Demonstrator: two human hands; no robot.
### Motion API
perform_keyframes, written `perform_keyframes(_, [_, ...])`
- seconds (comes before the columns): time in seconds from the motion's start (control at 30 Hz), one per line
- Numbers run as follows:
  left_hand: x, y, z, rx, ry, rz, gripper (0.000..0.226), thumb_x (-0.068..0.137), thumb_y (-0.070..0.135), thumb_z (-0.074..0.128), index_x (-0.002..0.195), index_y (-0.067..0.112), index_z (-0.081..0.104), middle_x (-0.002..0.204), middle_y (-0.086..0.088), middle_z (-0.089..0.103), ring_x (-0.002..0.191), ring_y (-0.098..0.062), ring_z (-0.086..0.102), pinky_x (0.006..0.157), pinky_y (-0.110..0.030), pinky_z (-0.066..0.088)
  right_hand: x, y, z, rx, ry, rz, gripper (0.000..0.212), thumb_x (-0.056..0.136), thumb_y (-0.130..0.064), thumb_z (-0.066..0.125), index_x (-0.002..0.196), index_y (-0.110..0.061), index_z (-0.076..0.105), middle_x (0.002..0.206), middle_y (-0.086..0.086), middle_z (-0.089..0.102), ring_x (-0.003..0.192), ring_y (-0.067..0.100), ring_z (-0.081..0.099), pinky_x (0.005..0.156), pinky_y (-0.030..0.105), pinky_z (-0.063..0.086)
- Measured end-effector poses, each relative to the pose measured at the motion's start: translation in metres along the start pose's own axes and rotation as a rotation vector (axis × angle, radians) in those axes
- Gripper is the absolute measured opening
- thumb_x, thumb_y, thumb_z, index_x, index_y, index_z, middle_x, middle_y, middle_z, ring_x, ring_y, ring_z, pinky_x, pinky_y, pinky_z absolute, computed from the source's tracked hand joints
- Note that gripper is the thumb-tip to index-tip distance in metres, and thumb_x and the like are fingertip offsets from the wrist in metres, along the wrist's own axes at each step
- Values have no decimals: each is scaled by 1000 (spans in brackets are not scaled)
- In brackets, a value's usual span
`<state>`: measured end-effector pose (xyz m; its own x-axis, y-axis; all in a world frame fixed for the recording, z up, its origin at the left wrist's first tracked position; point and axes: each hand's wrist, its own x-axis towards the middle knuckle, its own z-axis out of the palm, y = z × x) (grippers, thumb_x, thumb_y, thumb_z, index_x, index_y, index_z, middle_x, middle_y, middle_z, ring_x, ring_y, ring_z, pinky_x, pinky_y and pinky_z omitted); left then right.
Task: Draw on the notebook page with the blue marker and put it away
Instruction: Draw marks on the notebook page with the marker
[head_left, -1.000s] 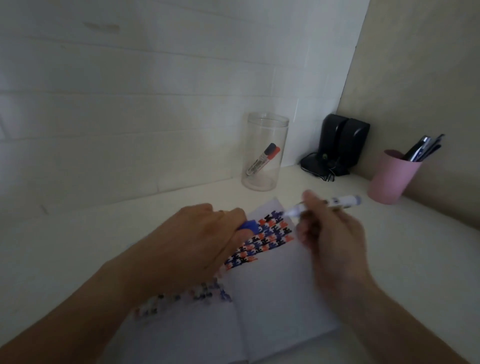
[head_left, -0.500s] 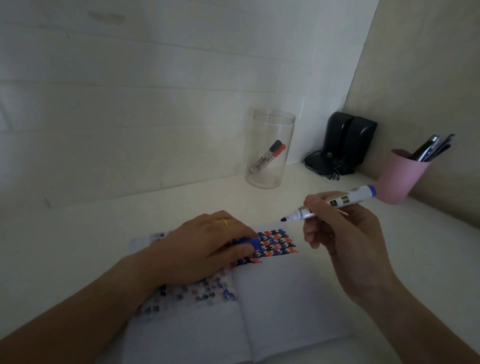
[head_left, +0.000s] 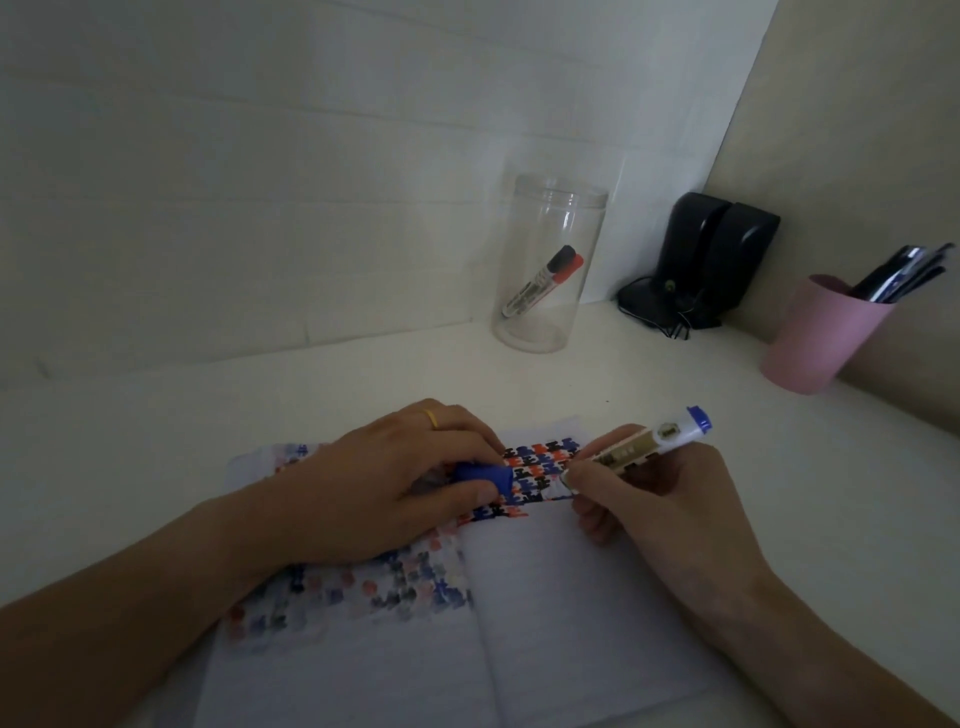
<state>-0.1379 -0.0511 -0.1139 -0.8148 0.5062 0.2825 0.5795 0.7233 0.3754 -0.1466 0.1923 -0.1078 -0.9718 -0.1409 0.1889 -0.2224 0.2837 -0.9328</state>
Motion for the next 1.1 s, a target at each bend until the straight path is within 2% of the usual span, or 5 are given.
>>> perform_keyframes(0.3, [-1,1,0,-25,2,-9,34,98,48,47,123,32,62,125,20,57,117,-4,52,95,-28,47,-1,3,0,-93,-22,3,8,81,-20,79,75,-15,78,65,3,79,55,14,71,56,28,56])
perform_keyframes(0.47, [-1,1,0,-25,0,-5,37,97,50,45,124,31,62,125,19,58,117,-5,52,95,-30,48,-2,2,0,-129,-24,6,7,79,-24,80,76,-18,79,67,1,79,58,13,74,58,26,59])
perform_keyframes(0.63, [-1,2,0,-24,-1,-10,38,97,50,44,125,32,62,126,19,58,117,-4,52,95,-29,48,0,4,0,-118,23,42,10,76,-26,79,79,-17,78,66,3,79,59,16,74,61,31,63])
perform_keyframes(0.9, [-1,2,0,-21,1,-5,36,98,50,44,125,32,61,125,20,57,117,-3,51,96,-29,47,0,4,-1,-132,-20,6,4,78,-18,79,76,-16,78,66,8,77,62,26,75,61,37,63])
perform_keyframes(1.1, [-2,3,0,-36,3,-5,38,97,50,44,124,30,62,126,18,58,117,-4,52,95,-30,48,0,4,-1,-109,7,3,6,79,-15,78,73,-14,78,64,7,76,58,23,73,60,40,63])
